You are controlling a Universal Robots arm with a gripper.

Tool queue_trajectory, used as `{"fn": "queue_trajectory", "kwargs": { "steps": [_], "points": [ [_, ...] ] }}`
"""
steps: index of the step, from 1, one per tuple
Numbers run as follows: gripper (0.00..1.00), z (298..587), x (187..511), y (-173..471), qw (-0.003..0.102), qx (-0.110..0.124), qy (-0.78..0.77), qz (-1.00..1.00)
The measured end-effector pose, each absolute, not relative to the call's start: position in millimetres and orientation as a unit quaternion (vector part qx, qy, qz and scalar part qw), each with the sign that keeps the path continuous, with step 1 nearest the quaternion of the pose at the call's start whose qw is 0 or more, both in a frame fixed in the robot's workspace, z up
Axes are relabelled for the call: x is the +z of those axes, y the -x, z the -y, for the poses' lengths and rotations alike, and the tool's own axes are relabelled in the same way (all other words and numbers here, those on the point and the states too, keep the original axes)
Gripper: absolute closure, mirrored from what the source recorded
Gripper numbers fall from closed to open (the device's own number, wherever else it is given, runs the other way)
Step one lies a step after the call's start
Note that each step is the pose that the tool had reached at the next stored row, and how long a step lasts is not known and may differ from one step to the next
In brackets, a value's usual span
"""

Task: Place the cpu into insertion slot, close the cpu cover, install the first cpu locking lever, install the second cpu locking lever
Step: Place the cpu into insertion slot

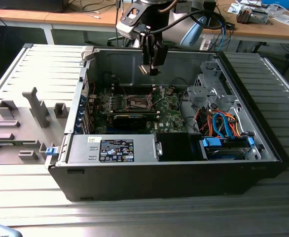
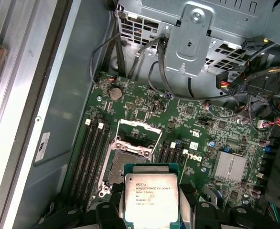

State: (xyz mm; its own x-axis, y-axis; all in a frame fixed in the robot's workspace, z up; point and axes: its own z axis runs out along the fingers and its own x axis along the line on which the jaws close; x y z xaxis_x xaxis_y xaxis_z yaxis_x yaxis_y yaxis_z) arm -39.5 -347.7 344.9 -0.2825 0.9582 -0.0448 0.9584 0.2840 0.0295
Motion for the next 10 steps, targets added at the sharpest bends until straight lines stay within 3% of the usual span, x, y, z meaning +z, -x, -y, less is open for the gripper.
{"fn": "queue_trajectory", "kwargs": {
  "steps": [10],
  "points": [
    [0.45, 347.7, 344.9, 39.5, 0.027, -0.002, -0.602, -0.798]
  ]
}}
